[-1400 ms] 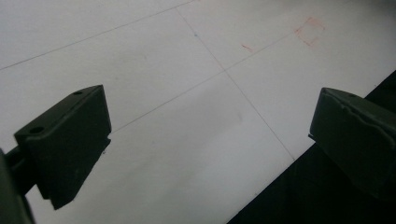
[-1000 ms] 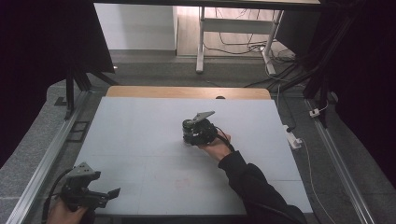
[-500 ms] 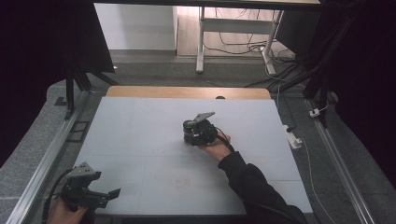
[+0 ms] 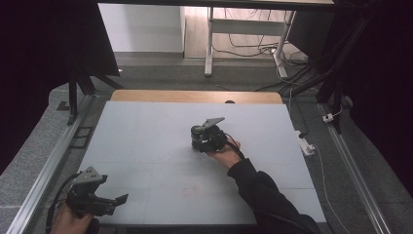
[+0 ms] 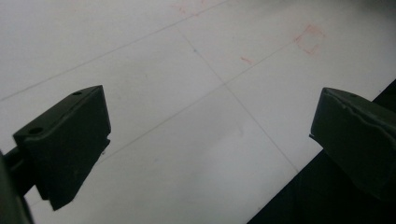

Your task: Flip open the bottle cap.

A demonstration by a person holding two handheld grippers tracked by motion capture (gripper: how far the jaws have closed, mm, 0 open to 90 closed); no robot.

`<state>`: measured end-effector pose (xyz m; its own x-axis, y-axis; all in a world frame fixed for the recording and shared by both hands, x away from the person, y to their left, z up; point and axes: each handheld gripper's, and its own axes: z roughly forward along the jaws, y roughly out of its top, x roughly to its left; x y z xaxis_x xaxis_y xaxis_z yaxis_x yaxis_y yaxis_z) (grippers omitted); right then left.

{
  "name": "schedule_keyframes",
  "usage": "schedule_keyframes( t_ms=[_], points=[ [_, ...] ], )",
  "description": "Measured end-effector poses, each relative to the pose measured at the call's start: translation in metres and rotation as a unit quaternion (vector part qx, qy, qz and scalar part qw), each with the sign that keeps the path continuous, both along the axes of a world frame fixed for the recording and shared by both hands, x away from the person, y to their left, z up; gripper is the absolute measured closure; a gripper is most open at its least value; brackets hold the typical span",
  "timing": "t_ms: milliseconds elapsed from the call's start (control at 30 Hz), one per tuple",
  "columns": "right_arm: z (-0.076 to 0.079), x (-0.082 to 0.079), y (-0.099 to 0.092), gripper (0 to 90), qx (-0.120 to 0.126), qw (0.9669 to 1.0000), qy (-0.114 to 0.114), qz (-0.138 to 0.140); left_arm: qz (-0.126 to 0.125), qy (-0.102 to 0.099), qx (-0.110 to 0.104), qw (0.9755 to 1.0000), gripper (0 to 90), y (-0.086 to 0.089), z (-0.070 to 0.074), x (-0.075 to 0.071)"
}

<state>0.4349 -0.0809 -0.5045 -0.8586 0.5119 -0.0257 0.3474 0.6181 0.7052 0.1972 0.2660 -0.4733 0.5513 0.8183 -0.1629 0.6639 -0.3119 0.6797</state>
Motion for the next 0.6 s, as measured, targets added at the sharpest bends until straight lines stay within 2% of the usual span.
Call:
schedule_keyframes(
  t_ms=[67, 133, 333, 433, 500, 533, 567, 600],
  points=[
    [0.000, 0.000, 0.000, 52.7, 0.000, 1.0000, 0.000, 0.001, -0.004, 0.000, 0.000, 1.0000, 0.0, -0.001, 0.000, 0.002],
    [0.000, 0.000, 0.000, 52.7, -0.001, 1.0000, -0.002, 0.002, -0.022, -0.008, -0.006, 0.9997, 0.0, -0.003, -0.001, 0.007],
    [0.000, 0.000, 0.000, 52.7, -0.001, 1.0000, -0.001, 0.003, -0.039, -0.013, -0.010, 0.9991, 0.0, -0.009, -0.003, 0.019],
    [0.000, 0.000, 0.000, 52.6, 0.000, 1.0000, 0.000, 0.003, -0.059, -0.016, -0.015, 0.9980, 0.0, -0.016, -0.002, 0.031],
    [0.000, 0.000, 0.000, 52.6, -0.002, 1.0000, -0.001, 0.004, -0.070, -0.009, -0.029, 0.9971, 0.0, -0.019, -0.003, 0.038],
    [0.000, 0.001, 0.000, 52.6, -0.002, 1.0000, 0.000, 0.004, -0.070, -0.009, -0.029, 0.9971, 0.0, -0.019, -0.003, 0.038],
    [0.000, 0.001, 0.000, 52.6, -0.002, 1.0000, -0.001, 0.005, -0.076, -0.006, -0.042, 0.9962, 0.0, -0.023, -0.003, 0.046],
    [0.000, 0.001, -0.001, 52.6, -0.002, 1.0000, 0.000, 0.005, -0.076, -0.006, -0.042, 0.9962, 0.0, -0.023, -0.003, 0.046]
  ],
)
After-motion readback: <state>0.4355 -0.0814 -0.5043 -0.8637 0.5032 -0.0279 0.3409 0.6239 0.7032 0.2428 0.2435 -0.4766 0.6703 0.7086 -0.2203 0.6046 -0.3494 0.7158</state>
